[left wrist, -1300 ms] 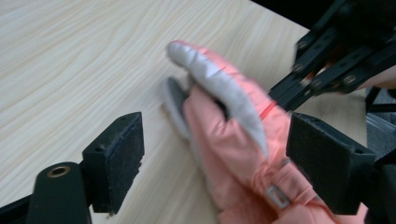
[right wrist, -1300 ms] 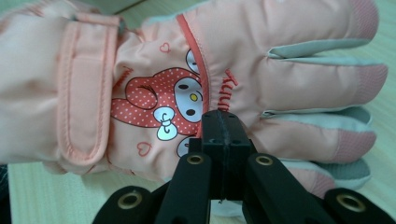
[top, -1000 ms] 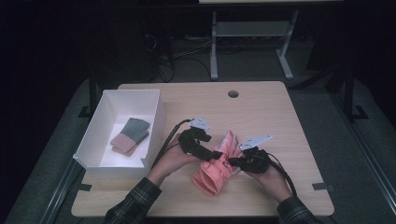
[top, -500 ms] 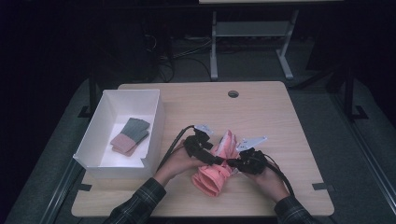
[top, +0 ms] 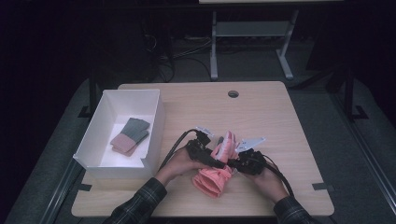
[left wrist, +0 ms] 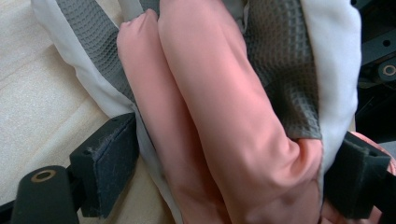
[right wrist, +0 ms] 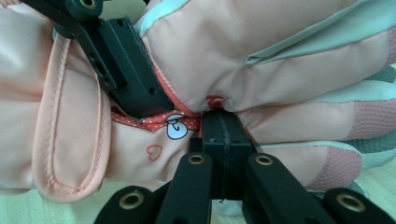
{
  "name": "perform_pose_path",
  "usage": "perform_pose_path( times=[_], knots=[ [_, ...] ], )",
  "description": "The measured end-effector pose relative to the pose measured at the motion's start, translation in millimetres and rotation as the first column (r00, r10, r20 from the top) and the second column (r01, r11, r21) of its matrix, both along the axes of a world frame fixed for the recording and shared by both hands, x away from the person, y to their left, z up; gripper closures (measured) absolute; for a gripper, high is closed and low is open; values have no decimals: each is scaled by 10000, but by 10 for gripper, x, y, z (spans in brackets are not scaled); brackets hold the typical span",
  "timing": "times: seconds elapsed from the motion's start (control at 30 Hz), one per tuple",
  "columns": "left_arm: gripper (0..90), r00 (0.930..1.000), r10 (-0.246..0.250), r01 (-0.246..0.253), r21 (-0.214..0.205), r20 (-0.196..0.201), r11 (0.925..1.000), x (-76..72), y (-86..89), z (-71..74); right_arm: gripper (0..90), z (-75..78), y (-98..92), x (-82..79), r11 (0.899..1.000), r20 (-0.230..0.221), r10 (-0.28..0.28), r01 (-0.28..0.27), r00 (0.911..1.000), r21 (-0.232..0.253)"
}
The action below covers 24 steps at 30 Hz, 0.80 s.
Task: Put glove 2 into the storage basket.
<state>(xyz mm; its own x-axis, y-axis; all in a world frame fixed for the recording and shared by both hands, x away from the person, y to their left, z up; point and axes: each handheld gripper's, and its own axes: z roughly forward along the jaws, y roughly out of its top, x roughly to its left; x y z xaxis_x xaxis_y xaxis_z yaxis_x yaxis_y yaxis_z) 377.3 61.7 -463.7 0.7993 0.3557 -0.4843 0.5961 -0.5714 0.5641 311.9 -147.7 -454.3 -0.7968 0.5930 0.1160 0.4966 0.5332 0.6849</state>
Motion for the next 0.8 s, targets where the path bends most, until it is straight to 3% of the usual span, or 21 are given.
perform_pose_path(
  times=[0.2,0.3,0.57,0.63,0.8],
  knots=[
    [293,9987,-112,94,-360,-504,9993,10,27,-32,900,-5,4,2,10000,42,-18,18,10000,-61],
    [389,9983,-143,121,-386,-571,9992,11,39,-36,900,-11,2,6,10000,57,-55,55,10000,-4],
    [568,9996,-252,249,-191,-143,9995,-1,52,8,900,12,-39,3,9999,101,-19,17,9999,149],
    [588,9997,-237,237,-178,-50,9996,-9,49,24,851,42,-81,-10,9995,25,-4,3,10000,317],
    [604,9995,-307,308,-197,16,9993,-2,61,63,623,141,-275,-66,9952,-23,-292,293,9996,937]
  ],
)
